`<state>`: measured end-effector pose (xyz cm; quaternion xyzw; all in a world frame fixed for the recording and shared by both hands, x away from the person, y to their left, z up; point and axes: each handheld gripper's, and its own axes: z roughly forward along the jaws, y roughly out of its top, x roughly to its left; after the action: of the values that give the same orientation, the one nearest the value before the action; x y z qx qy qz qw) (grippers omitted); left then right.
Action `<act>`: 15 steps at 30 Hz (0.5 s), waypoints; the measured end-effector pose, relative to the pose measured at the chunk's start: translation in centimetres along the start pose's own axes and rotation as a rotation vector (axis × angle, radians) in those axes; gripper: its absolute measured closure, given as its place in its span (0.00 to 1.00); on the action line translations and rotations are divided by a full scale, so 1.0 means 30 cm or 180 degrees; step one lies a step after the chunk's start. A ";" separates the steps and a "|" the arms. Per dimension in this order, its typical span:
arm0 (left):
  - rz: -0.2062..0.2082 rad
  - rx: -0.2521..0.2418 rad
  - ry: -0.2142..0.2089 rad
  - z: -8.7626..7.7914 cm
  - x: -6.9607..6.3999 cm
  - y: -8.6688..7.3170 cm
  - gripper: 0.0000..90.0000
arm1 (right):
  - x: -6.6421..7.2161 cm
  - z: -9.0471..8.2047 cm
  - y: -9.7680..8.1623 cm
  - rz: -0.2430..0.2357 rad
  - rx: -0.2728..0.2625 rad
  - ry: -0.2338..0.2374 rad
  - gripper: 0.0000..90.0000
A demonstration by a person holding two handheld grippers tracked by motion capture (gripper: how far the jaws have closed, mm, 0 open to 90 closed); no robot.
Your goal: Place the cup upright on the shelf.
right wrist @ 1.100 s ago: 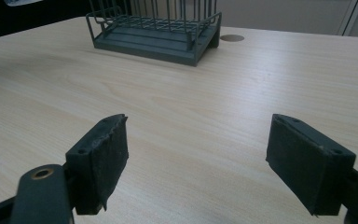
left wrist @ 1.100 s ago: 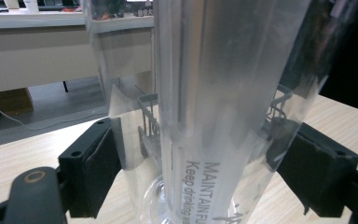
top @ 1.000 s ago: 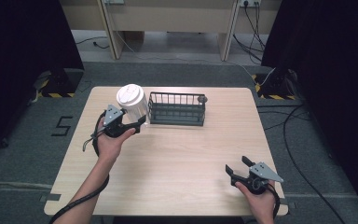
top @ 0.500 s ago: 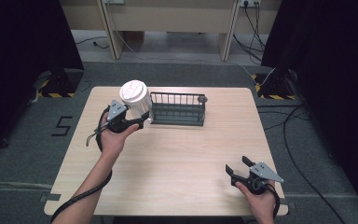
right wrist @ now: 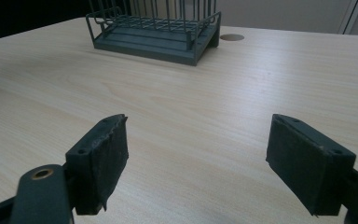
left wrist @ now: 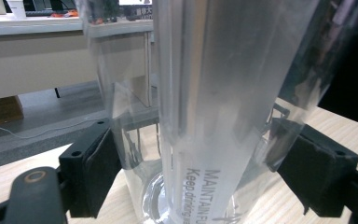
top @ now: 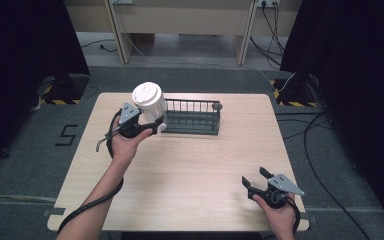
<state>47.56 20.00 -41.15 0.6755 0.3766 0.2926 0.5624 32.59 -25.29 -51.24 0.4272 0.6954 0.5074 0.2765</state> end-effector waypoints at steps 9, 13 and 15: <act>0.0009 -0.0003 -0.0047 0.041 -0.015 0.030 0.20 | -0.002 -0.001 0.000 0.0023 0.0000 0.0000 0.24; 0.0017 -0.0006 -0.0061 0.053 -0.019 0.044 0.20 | -0.002 -0.001 0.000 0.0029 -0.0007 -0.0001 0.24; 0.0012 -0.0003 -0.0070 0.063 -0.020 0.051 0.20 | -0.004 -0.001 0.000 0.0010 -0.0013 -0.0009 0.24</act>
<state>49.06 18.34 -40.00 0.6791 0.3690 0.2864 0.5662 32.62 -25.40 -51.24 0.4285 0.6933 0.5086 0.2774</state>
